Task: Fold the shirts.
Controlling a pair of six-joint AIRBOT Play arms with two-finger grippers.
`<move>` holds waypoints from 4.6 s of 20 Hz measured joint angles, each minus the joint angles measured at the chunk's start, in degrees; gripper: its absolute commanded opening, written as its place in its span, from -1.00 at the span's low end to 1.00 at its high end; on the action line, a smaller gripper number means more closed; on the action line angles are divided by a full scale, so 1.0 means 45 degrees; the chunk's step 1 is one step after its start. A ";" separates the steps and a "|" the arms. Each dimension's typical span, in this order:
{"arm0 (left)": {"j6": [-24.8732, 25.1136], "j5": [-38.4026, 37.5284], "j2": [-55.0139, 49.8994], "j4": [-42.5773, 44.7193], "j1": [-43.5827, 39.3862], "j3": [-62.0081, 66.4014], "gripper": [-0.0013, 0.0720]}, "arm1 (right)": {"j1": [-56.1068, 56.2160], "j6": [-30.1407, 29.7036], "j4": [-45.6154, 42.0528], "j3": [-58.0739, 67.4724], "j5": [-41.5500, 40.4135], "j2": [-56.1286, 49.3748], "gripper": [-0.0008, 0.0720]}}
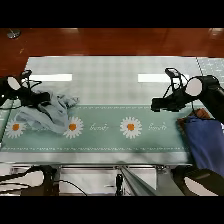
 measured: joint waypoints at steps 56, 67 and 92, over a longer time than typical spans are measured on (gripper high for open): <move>0.3094 -0.3390 0.9063 -0.8616 0.0957 -0.7626 0.95 | -0.5688 0.0661 -0.0821 -0.3313 0.0078 0.6649 0.74; 0.7548 -0.3327 0.9598 -1.4610 -0.0432 -1.1788 0.95 | -0.4755 -0.2050 0.5299 -0.7019 -0.1088 0.6586 0.74; 0.7946 -0.0257 0.7694 -1.3809 -0.5474 -0.9976 -0.89 | -0.3866 -0.2215 0.6455 -0.8315 -0.0627 0.6586 0.74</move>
